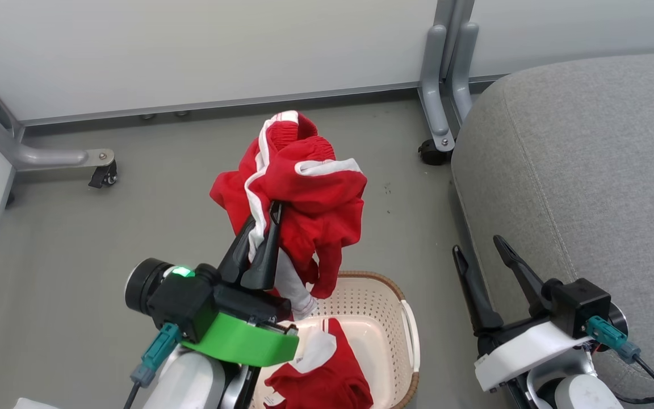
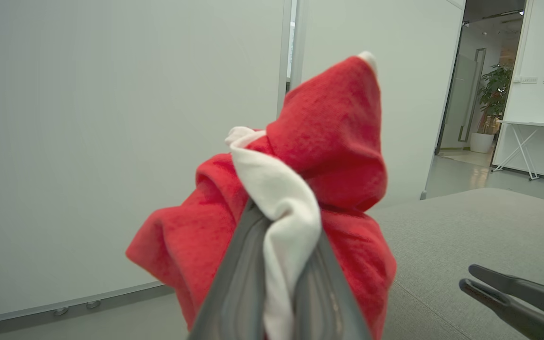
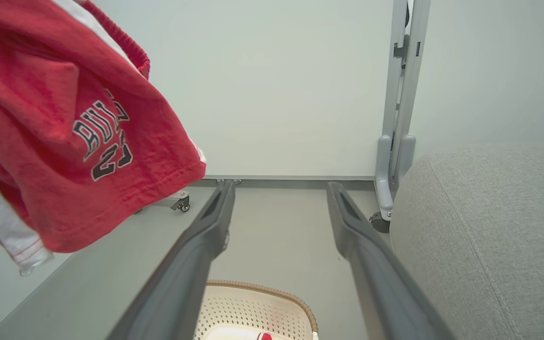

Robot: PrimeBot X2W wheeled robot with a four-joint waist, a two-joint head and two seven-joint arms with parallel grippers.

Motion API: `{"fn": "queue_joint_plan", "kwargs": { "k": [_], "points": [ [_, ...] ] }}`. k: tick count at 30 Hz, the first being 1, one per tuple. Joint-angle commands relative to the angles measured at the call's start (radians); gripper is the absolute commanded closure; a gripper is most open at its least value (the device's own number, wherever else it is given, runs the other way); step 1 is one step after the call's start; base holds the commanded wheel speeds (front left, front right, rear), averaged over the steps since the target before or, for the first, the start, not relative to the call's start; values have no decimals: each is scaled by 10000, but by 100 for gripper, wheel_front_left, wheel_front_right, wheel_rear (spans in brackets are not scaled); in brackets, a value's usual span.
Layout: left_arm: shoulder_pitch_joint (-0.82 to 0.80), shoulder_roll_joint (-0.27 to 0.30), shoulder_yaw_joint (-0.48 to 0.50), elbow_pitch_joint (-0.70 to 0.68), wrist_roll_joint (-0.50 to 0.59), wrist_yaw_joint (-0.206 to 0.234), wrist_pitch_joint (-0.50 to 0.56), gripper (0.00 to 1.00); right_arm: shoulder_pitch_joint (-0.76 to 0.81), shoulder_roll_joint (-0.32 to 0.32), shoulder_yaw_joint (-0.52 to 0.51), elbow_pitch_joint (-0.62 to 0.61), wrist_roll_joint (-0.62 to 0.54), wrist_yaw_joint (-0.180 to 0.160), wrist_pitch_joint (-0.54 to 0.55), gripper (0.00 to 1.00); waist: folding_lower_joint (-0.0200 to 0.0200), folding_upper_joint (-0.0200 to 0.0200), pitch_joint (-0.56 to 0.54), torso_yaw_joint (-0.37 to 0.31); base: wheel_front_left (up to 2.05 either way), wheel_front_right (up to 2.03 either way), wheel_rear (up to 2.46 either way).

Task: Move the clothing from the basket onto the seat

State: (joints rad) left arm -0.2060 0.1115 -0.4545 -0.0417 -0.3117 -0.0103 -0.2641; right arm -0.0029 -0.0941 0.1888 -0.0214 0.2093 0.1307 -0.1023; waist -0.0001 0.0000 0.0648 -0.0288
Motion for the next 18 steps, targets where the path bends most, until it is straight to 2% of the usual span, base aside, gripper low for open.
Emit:
{"fn": "queue_joint_plan", "kwargs": {
  "k": [1,11,18],
  "points": [
    [127,27,44,-70,-26,-47,-5,100,141,-2,26,-44,62,1,15,0,1,0,14,-2,0,0,0],
    [92,-31,47,-132,16,-107,-5,100,-13,-166,470,-80,286,1,94,0,1,0,83,45,0,0,0],
    [-40,-71,-14,-132,66,-160,-5,100,-663,-659,2045,107,1147,1,288,0,1,0,197,134,0,0,0]
  ]
}}
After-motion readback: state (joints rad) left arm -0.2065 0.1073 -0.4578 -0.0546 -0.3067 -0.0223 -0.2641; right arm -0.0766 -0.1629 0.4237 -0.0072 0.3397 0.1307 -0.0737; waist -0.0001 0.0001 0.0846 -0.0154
